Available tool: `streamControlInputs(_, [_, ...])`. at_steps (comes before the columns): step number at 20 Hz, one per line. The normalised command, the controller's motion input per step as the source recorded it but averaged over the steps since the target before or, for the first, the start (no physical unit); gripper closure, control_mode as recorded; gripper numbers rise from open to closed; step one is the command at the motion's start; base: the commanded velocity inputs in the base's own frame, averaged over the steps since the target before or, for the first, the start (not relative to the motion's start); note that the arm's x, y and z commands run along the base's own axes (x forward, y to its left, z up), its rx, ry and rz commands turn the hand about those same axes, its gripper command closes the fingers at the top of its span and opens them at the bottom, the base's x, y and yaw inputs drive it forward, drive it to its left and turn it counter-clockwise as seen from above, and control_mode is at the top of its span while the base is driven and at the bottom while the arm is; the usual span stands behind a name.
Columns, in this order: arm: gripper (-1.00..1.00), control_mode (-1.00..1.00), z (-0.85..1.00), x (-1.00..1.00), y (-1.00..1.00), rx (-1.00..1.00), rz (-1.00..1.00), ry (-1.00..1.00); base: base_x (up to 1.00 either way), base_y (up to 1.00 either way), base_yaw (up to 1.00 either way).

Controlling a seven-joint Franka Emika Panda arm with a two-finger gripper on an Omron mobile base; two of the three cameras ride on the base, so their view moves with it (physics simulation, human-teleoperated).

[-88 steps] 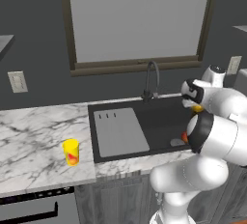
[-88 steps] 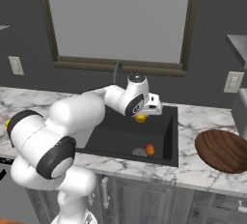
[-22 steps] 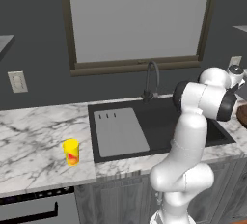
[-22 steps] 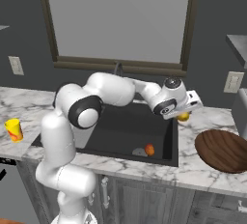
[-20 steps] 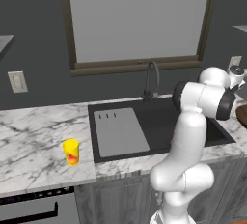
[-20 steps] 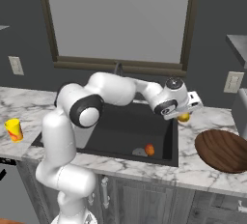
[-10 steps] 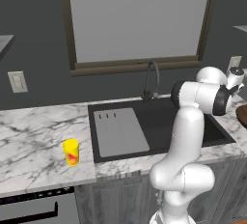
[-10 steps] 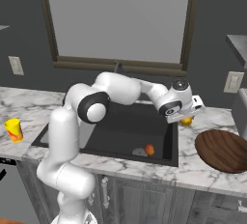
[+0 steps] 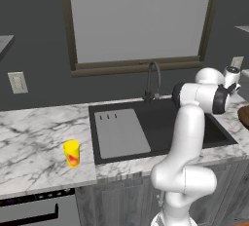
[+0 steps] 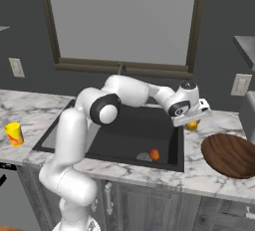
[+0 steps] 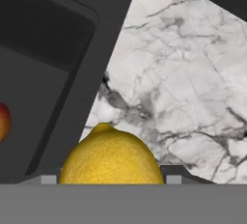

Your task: Remove the mango and lemon from the sink. Then move the bowl and cup from the counter to the sink for washing.

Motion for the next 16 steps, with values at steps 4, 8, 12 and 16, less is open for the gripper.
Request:
streamControlInputs(4, [1.00,-1.00,-0.20,0.18,-0.09,0.05,0.03,0.08,0.00,0.00,0.00])
streamControlInputs(8, [1.00,-1.00,-0.20,0.18,-0.09,0.04,0.03,0.06,0.00,0.00,0.00])
streamControlInputs(12, [1.00,-1.00,-0.16,0.19,-0.16,0.03,0.04,0.05,0.00,0.00,0.00])
streamControlInputs(16, [1.00,-1.00,-0.14,0.19,-0.19,0.00,0.03,0.06,0.00,0.00,0.00])
